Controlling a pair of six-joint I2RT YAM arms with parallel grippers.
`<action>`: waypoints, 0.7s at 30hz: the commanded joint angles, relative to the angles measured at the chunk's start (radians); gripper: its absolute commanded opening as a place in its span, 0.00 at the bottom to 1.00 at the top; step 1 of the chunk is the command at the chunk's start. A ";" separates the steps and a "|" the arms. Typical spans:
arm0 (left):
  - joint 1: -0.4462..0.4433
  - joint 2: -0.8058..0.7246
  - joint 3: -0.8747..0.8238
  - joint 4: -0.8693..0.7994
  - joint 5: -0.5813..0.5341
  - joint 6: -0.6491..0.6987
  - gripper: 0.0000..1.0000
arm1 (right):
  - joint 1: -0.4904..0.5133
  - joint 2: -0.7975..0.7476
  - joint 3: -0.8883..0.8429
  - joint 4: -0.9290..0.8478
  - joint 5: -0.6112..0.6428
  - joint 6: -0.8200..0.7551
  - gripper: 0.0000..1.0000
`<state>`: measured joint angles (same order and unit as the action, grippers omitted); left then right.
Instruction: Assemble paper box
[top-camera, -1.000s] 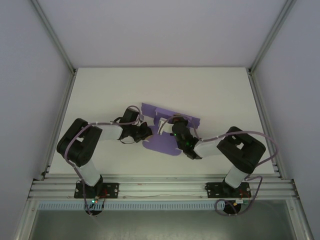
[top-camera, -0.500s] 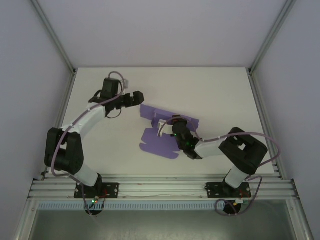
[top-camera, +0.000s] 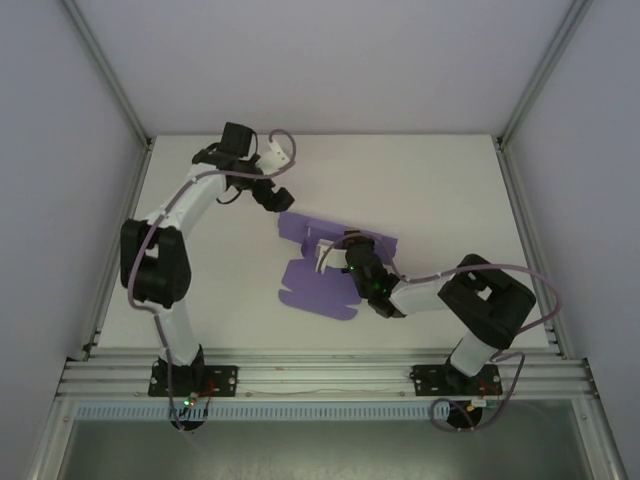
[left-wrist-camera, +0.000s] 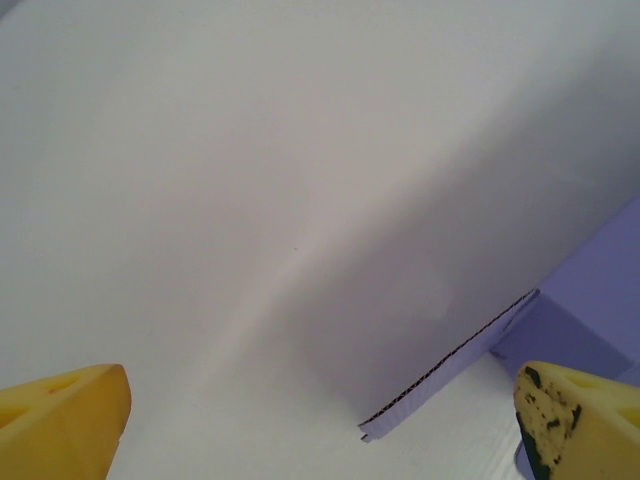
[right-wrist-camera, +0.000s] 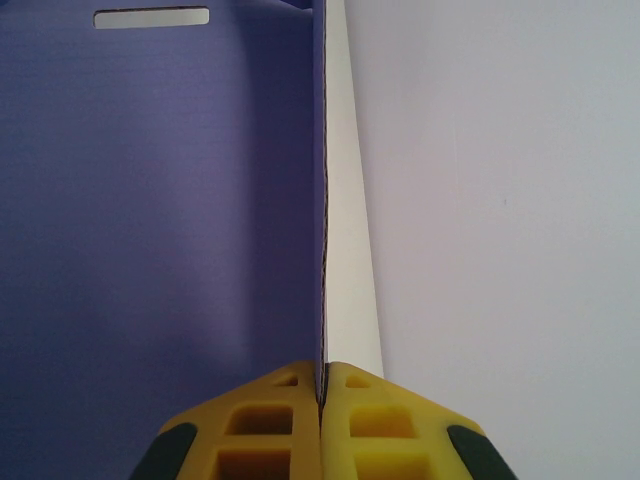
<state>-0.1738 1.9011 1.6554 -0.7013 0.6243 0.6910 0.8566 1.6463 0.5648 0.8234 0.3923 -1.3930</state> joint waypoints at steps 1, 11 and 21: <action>0.004 0.070 0.098 -0.296 0.052 0.225 0.96 | -0.001 0.016 0.001 -0.082 -0.024 -0.002 0.00; -0.036 0.248 0.273 -0.400 0.044 0.274 0.86 | 0.000 0.022 0.021 -0.106 -0.024 -0.015 0.00; -0.067 0.284 0.278 -0.522 0.024 0.350 0.64 | -0.005 0.007 0.030 -0.113 -0.018 -0.017 0.00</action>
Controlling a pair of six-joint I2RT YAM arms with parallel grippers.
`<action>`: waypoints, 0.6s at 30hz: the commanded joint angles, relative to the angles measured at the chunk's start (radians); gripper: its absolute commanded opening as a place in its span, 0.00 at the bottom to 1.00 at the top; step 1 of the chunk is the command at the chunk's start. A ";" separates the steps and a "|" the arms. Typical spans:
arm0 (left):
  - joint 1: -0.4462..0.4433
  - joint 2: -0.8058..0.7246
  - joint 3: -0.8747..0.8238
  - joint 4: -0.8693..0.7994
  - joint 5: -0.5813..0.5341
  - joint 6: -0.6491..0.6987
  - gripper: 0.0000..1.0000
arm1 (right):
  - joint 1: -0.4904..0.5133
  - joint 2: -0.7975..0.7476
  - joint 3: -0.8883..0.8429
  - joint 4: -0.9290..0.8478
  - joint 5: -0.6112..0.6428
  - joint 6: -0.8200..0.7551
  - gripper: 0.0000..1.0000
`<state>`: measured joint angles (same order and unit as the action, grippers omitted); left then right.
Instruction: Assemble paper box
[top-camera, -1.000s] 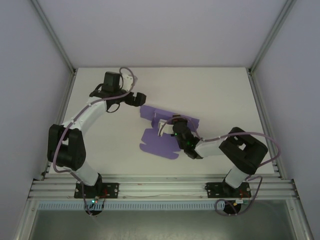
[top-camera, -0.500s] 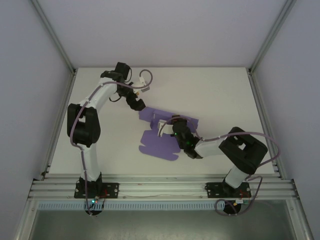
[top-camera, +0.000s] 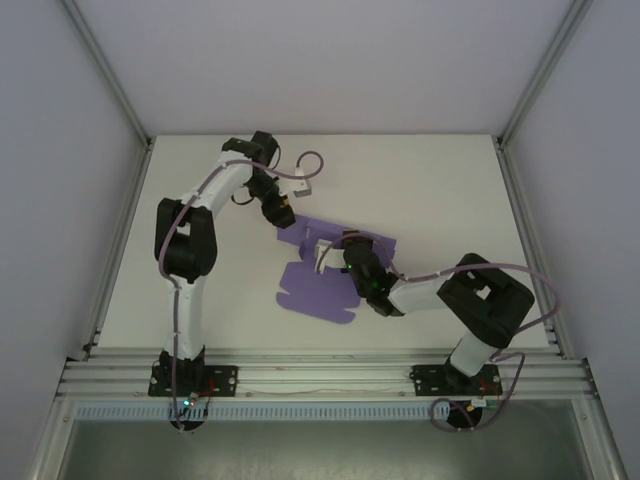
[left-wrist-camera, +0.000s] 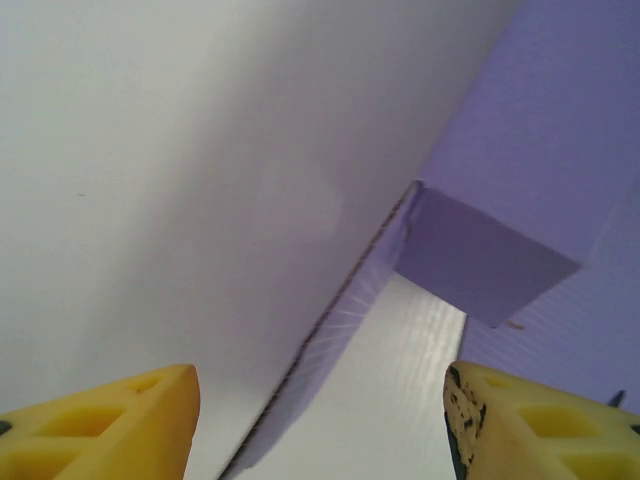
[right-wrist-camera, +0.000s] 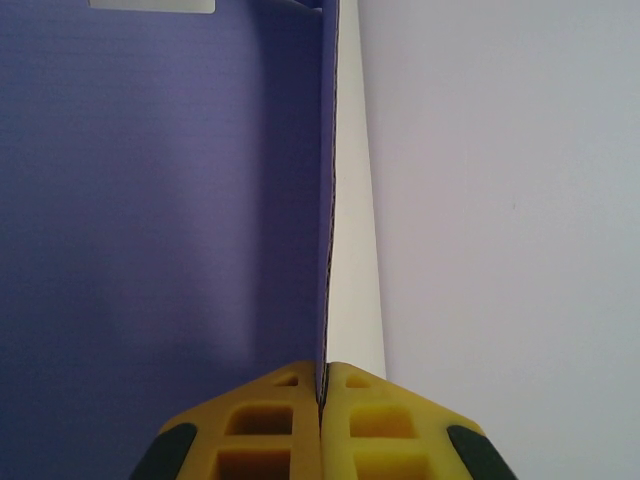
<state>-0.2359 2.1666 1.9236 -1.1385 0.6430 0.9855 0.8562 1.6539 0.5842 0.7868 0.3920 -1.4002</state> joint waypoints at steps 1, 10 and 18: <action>-0.005 0.016 0.006 -0.078 0.001 0.051 0.63 | -0.006 -0.002 0.012 -0.076 -0.015 -0.012 0.00; -0.016 -0.049 -0.043 0.049 -0.148 -0.148 0.17 | -0.006 -0.029 0.028 -0.058 0.027 -0.007 0.00; -0.044 -0.223 -0.234 0.372 -0.246 -0.507 0.05 | -0.006 0.002 0.052 -0.001 0.081 0.040 0.00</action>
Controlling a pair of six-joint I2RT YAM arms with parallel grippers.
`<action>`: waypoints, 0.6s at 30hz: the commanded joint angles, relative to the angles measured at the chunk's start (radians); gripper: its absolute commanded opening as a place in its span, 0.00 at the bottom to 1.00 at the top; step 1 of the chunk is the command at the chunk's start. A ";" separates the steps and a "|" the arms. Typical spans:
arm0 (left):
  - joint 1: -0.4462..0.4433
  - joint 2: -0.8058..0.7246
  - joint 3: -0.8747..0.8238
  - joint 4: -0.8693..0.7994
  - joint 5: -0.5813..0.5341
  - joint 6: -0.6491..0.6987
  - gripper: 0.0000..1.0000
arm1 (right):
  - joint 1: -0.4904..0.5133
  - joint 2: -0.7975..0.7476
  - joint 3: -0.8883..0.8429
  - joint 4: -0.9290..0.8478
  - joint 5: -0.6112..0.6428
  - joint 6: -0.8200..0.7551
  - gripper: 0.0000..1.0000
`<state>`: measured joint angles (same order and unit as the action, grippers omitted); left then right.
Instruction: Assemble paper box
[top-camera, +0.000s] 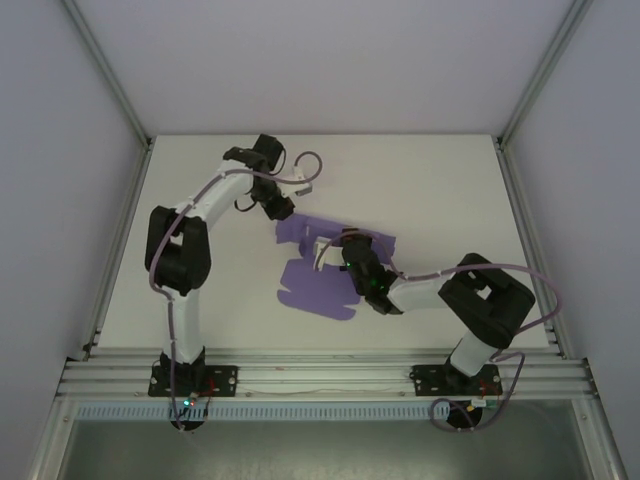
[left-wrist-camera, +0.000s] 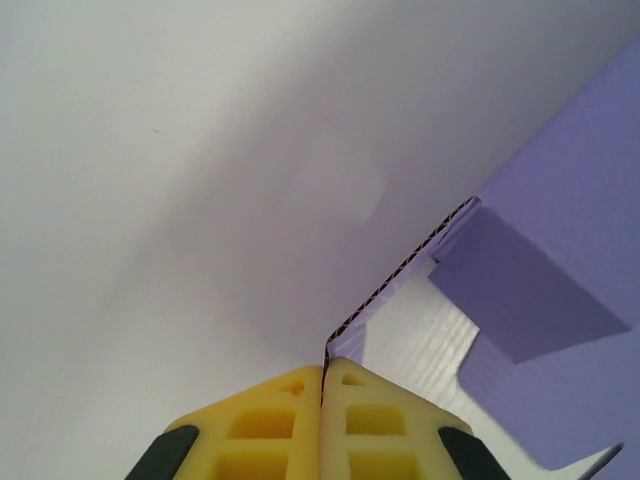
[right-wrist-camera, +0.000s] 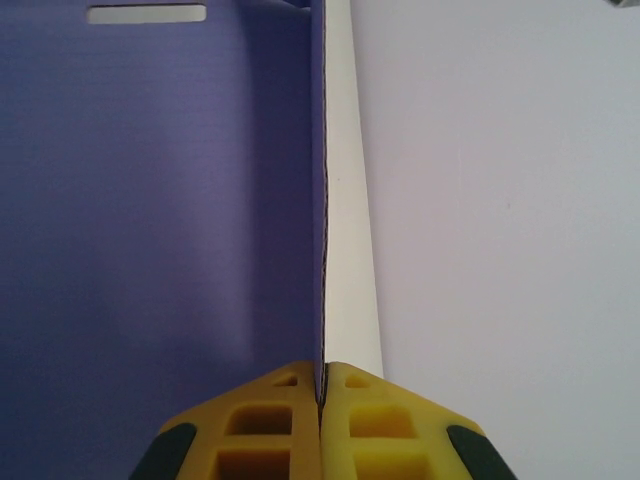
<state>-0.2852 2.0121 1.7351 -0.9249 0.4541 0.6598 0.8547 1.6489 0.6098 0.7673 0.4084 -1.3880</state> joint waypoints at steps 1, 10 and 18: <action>0.001 -0.096 -0.078 0.208 -0.054 -0.232 0.05 | -0.005 0.016 0.030 0.034 0.072 0.029 0.00; -0.080 -0.342 -0.401 0.558 -0.032 -0.533 0.04 | -0.009 0.155 0.096 0.204 0.156 0.012 0.00; -0.149 -0.404 -0.612 0.729 -0.087 -0.697 0.00 | -0.021 0.234 0.148 0.293 0.206 0.045 0.00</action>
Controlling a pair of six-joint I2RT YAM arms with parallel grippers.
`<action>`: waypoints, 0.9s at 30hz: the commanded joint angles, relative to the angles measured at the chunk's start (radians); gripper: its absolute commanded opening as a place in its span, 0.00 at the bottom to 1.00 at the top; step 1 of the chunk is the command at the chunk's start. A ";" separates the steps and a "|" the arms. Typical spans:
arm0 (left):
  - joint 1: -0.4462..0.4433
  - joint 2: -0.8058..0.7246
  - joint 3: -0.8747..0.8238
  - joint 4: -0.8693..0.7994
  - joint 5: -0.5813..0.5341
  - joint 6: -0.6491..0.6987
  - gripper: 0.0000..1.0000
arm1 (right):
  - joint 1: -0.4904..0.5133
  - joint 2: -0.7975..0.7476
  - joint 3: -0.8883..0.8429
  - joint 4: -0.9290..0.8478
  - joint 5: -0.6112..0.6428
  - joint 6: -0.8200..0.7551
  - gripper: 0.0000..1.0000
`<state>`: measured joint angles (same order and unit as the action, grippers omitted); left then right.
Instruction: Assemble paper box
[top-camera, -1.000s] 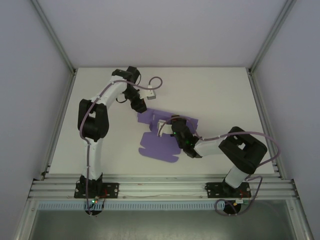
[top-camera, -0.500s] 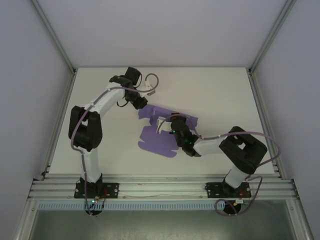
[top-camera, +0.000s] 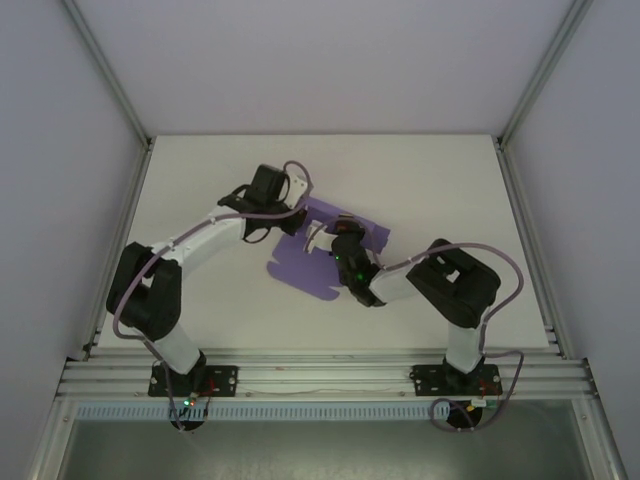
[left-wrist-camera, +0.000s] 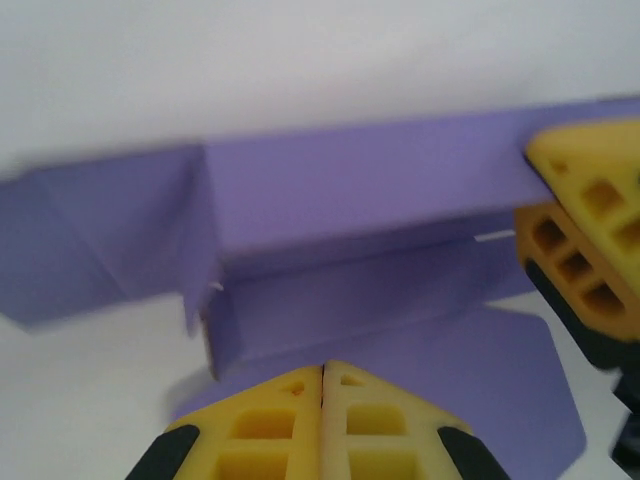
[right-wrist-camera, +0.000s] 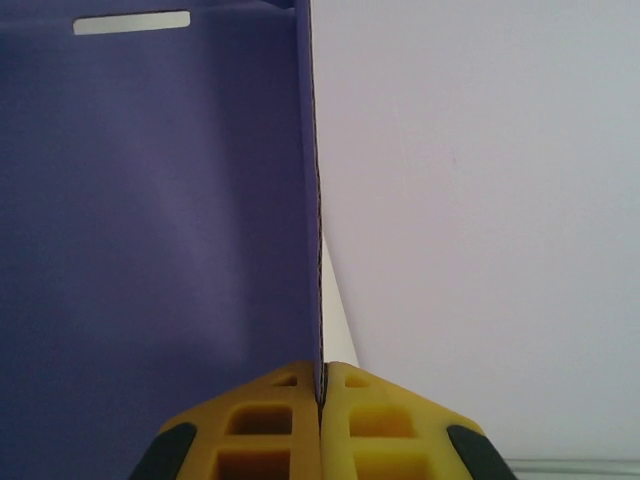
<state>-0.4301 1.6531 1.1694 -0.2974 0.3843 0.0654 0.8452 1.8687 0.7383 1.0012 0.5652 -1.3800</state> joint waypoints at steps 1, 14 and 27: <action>-0.005 -0.056 -0.077 0.128 -0.015 -0.119 0.00 | -0.012 0.015 0.018 0.057 0.043 0.046 0.00; 0.041 -0.174 -0.099 0.083 -0.171 -0.130 0.78 | -0.048 -0.055 -0.097 0.043 -0.133 -0.071 0.00; 0.260 -0.013 0.165 -0.340 0.267 0.635 1.00 | -0.074 -0.287 -0.156 -0.203 -0.345 -0.096 0.00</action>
<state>-0.1577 1.5795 1.2446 -0.4347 0.5449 0.4355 0.7807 1.6081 0.6060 0.8597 0.2661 -1.4715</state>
